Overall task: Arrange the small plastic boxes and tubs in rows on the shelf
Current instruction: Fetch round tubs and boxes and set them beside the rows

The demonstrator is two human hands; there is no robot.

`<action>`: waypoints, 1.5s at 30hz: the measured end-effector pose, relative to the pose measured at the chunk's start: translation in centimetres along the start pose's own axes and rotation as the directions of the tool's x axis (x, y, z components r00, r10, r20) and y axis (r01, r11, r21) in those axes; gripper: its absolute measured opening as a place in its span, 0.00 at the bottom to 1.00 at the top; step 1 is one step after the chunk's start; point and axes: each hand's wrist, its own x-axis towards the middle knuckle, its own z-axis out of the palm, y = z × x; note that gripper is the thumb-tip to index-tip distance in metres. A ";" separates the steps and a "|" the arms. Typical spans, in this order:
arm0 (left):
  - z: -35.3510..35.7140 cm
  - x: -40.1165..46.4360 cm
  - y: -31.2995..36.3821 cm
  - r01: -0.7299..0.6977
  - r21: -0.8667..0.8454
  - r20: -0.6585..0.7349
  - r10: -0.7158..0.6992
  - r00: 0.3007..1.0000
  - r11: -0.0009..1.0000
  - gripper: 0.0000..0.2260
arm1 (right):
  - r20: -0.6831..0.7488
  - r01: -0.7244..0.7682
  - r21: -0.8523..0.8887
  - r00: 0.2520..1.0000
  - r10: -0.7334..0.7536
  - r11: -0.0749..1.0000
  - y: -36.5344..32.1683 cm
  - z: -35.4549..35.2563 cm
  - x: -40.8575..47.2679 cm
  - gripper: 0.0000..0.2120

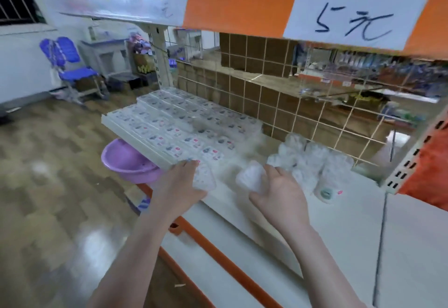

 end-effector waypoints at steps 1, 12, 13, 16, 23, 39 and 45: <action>-0.2 0.8 -0.8 0.005 -0.006 -0.002 -0.005 1.000 1.000 0.31 | 0.009 0.006 -0.011 1.000 -0.006 1.000 -0.7 0.6 0.8 0.24; -1.5 13.0 -12.5 -0.105 -0.056 0.036 0.107 0.994 0.993 0.34 | 0.002 -0.143 -0.079 0.990 0.144 0.986 -8.2 9.1 10.6 0.30; -1.6 14.5 -13.8 -0.138 -0.046 0.040 0.140 0.989 0.989 0.34 | -0.015 -0.178 -0.082 0.984 0.177 0.981 -9.0 10.1 11.6 0.29; -2.0 18.6 -17.5 -0.234 -0.035 0.075 0.236 0.969 0.972 0.33 | -0.040 -0.321 -0.046 0.947 0.319 0.946 -11.9 12.6 13.8 0.28; -3.2 24.6 -22.1 -0.419 -0.058 0.199 0.422 0.885 0.906 0.30 | -0.042 -0.496 -0.098 0.868 0.495 0.863 -17.5 14.3 17.4 0.20; -3.5 27.0 -22.9 -0.520 -0.139 0.234 0.538 0.810 0.843 0.28 | 0.123 -0.484 -0.321 0.831 0.543 0.814 -18.7 14.3 20.7 0.23; -3.1 27.3 -23.2 -0.517 -0.144 0.240 0.537 0.809 0.844 0.28 | 0.116 -0.495 -0.286 0.832 0.542 0.821 -18.5 14.3 21.5 0.22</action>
